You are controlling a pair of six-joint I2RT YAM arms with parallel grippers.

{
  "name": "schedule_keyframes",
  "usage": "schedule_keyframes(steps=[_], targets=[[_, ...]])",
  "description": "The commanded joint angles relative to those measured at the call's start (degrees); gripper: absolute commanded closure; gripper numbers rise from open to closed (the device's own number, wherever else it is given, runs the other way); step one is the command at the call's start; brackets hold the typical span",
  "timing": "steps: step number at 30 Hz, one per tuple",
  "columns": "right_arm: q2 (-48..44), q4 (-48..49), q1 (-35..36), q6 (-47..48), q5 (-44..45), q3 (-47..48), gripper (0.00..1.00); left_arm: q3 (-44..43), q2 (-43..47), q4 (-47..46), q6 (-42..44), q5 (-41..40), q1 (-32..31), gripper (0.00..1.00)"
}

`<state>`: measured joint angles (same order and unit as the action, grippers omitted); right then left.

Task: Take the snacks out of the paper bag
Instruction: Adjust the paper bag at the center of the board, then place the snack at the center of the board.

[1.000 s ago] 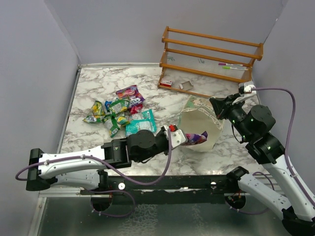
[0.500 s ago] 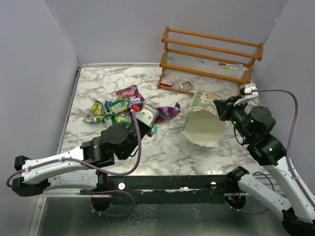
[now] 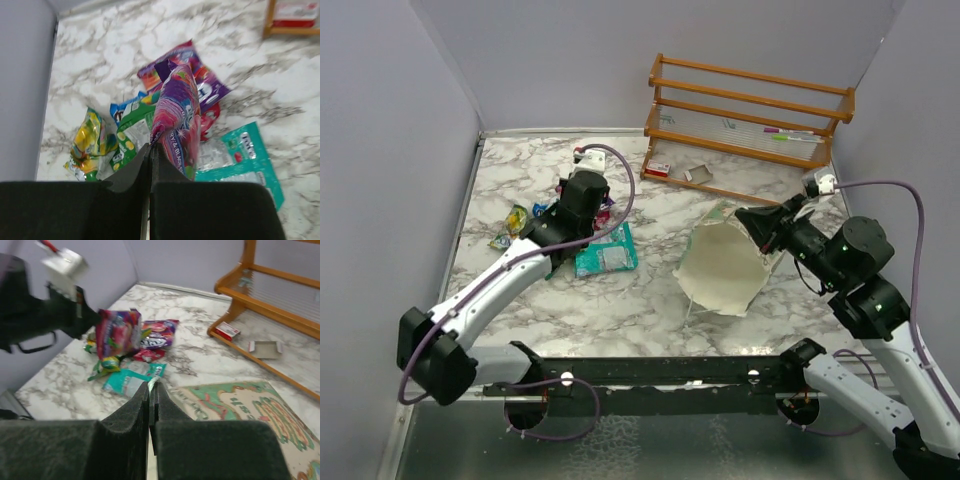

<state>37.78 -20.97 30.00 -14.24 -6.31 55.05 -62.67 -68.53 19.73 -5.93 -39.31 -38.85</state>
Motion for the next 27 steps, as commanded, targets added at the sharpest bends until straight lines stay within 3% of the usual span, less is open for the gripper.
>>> schedule_keyframes(steps=[1, 6, 10, 16, 23, 27], targets=[[0.0, 3.24, -0.03, -8.1, -7.23, 5.28, 0.98, -0.29, -5.9, 5.97, -4.13, 5.3, 7.13, 1.0], [-0.3, 4.2, -0.03, -11.54, 5.11, 6.86, 0.98, 1.55, -10.63, 5.12, -2.95, 5.8, 8.32, 1.0], [1.58, 2.44, -0.03, -11.65, 20.06, 7.17, 0.98, 1.88, -12.34, 4.68, -2.48, 9.54, 8.64, 1.0], [-0.67, 1.31, -0.03, -8.0, 39.97, 0.11, 0.98, 1.72, -12.53, 4.22, -1.68, 16.94, 8.74, 1.0], [-7.28, -2.98, -0.03, -4.92, 44.77, -5.97, 0.98, 2.36, -11.14, 2.9, -0.8, 22.99, 8.82, 0.66], [-10.78, -7.33, -0.03, -4.88, 47.03, -6.99, 0.96, 2.73, -10.3, 2.09, -0.54, 24.82, 8.96, 0.54]])
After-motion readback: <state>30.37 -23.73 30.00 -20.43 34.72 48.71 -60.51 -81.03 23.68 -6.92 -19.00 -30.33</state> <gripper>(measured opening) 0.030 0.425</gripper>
